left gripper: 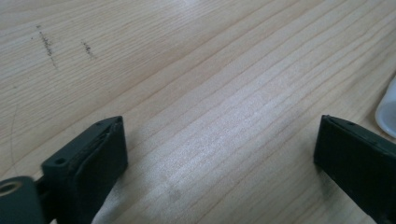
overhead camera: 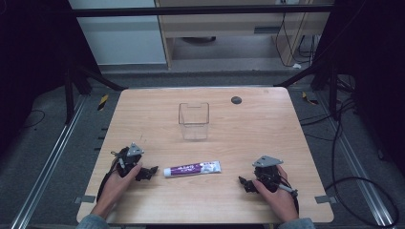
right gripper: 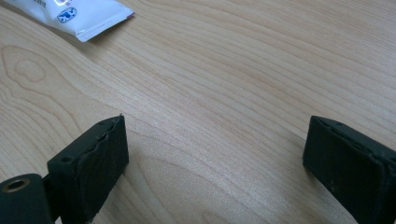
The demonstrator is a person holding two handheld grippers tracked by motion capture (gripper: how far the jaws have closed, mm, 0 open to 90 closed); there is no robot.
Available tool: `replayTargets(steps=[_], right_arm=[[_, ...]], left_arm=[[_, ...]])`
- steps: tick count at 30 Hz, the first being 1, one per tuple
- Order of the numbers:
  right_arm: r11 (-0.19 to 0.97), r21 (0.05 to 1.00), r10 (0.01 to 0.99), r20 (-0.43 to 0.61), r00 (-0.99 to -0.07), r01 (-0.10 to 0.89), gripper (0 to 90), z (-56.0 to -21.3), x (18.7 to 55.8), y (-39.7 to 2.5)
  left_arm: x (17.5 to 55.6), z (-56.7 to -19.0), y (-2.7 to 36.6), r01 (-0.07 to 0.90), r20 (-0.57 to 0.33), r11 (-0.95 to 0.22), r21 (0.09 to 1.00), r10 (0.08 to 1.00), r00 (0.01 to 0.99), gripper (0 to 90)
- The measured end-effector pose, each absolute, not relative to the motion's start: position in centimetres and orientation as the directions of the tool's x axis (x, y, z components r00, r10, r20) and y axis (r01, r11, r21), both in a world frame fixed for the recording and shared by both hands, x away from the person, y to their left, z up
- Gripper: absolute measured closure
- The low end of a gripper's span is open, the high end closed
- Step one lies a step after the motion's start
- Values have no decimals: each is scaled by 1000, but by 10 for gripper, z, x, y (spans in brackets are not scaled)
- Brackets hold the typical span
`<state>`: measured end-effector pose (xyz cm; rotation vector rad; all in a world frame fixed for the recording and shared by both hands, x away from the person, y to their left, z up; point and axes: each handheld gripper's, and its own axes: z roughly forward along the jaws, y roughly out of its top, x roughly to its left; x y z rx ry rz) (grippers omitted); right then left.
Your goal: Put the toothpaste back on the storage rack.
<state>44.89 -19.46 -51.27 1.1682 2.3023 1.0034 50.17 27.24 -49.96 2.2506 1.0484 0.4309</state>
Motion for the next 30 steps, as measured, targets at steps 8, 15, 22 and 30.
replayTargets(steps=[8, 15, 22, 30], right_arm=[[405, 734, 805, -2, -594, 546, 66, -513, 449, -194], [407, 734, 802, -1, -597, 544, 66, -513, 448, -194], [400, 735, 807, 0, -590, 547, 66, -513, 448, -193], [400, 734, 808, -1, -589, 548, 66, -513, 447, -193]], left_arm=[[506, -468, 264, 553, 66, -556, 620, 740, 670, 27], [511, -426, 239, 502, 75, -602, 621, 683, 727, 52], [508, -413, 213, 474, 92, -659, 583, 633, 768, 88], [497, -406, 187, 421, 84, -739, 527, 538, 839, 181]])
